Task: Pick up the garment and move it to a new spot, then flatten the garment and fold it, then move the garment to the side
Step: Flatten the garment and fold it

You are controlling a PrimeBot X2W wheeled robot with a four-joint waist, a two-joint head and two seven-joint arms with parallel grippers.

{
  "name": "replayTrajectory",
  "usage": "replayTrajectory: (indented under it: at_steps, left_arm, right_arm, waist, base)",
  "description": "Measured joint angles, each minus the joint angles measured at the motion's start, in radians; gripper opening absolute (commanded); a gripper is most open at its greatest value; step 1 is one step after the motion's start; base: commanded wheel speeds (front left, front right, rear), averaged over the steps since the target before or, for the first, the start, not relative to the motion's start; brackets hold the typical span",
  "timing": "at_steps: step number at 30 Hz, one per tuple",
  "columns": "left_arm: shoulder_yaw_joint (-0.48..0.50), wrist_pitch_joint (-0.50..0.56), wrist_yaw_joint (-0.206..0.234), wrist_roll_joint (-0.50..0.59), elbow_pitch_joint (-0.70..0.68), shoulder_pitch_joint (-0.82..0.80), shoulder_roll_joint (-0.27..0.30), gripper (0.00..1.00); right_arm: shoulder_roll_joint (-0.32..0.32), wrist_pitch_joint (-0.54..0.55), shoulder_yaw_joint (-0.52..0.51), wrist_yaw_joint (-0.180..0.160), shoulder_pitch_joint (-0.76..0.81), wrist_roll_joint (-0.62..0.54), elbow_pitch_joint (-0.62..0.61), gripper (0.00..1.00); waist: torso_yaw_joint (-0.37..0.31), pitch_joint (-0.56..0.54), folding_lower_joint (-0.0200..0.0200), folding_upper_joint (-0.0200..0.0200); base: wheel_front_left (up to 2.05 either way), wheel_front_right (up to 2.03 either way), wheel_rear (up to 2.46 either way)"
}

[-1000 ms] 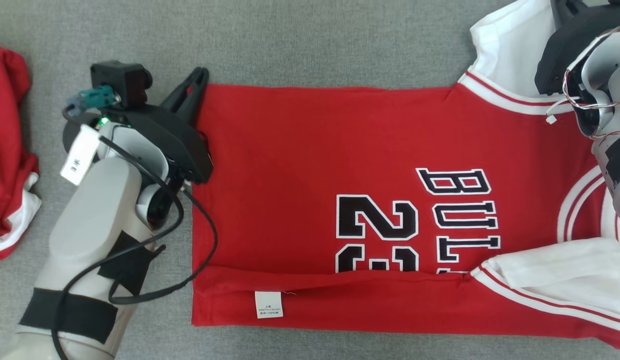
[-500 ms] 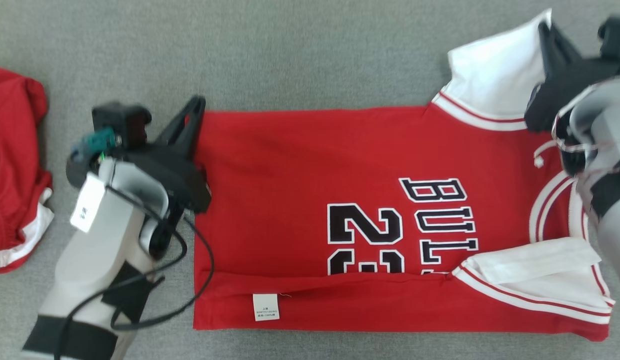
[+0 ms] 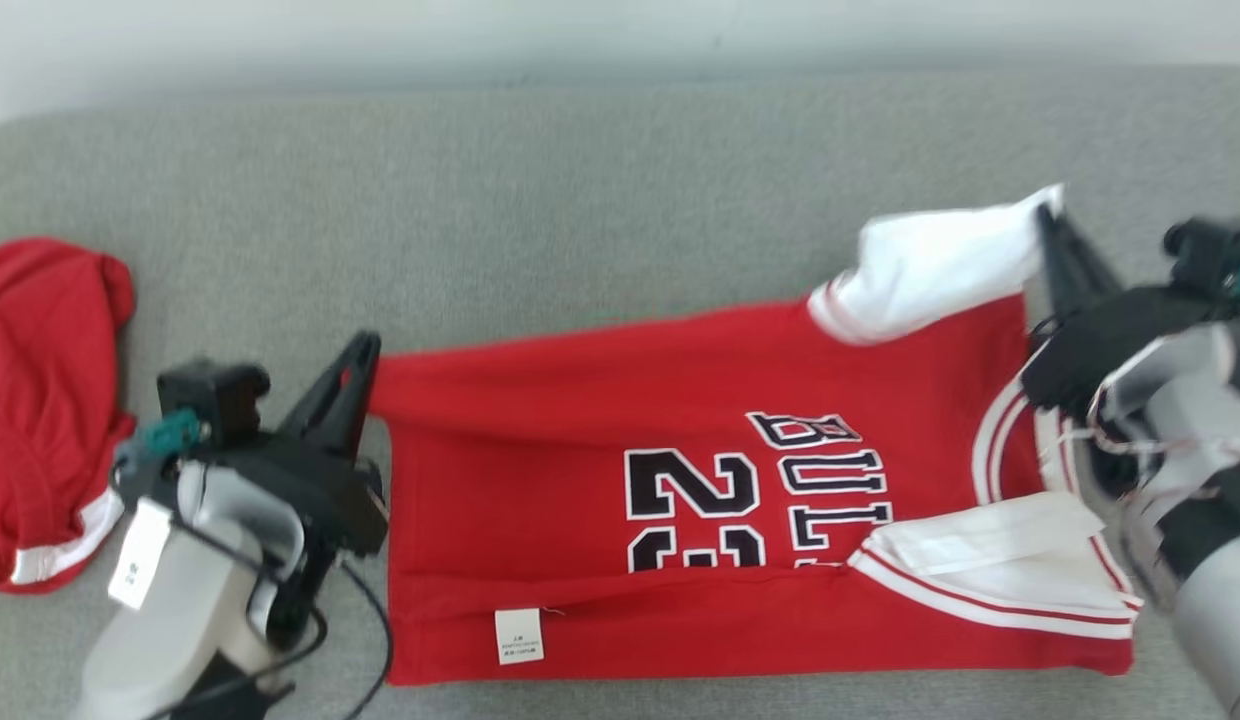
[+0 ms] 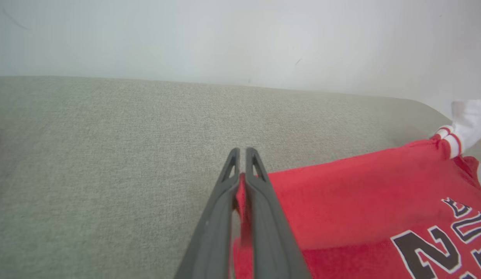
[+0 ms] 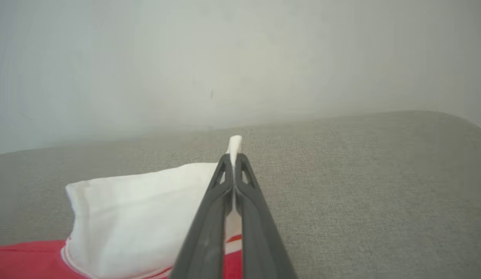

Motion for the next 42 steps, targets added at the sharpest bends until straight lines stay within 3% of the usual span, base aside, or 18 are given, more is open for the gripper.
replayTrajectory:
  at_steps: [5,17,21,27,34,42]
  left_arm:
    - [-0.017,-0.005,0.000,-0.019,-0.035,0.096,0.017,0.00]
    - [-0.052,0.001,0.000,-0.061,-0.116,0.214,0.053,0.00]
    - [-0.058,0.009,0.000,-0.062,-0.133,0.235,0.057,0.00]
    - [-0.101,0.036,0.002,-0.045,-0.133,0.278,0.072,0.00]
    - [-0.150,0.081,0.015,-0.001,-0.099,0.284,0.069,0.00]
    - [-0.144,0.094,0.028,-0.003,-0.068,0.284,0.055,0.00]
  right_arm:
    - [-0.023,0.000,0.067,0.000,0.130,0.095,-0.154,0.00]
    - [-0.211,0.032,0.167,0.000,0.386,0.290,-0.412,0.00]
    - [-0.237,0.066,0.220,0.000,0.449,0.332,-0.485,0.00]
    - [-0.283,0.128,0.279,0.000,0.474,0.337,-0.504,0.00]
    - [-0.287,0.193,0.326,0.000,0.487,0.328,-0.498,0.00]
    - [-0.289,0.226,0.350,0.000,0.468,0.300,-0.471,0.00]
  waist:
    - [-0.023,-0.059,-0.0001,0.0000]
    - [-0.063,-0.152,0.0000,-0.0001]
    - [-0.066,-0.157,0.0001,-0.0001]
    - [-0.071,-0.156,0.0002,-0.0001]
    - [-0.076,-0.148,0.0002,-0.0001]
    - [-0.079,-0.144,0.0002,0.0000]
  base:
    - [0.00,0.00,0.00]
    - [0.00,0.00,0.00]
    - [0.00,0.00,0.00]
    - [0.00,0.00,0.00]
    - [0.00,0.00,0.00]
    - [0.00,0.00,0.00]
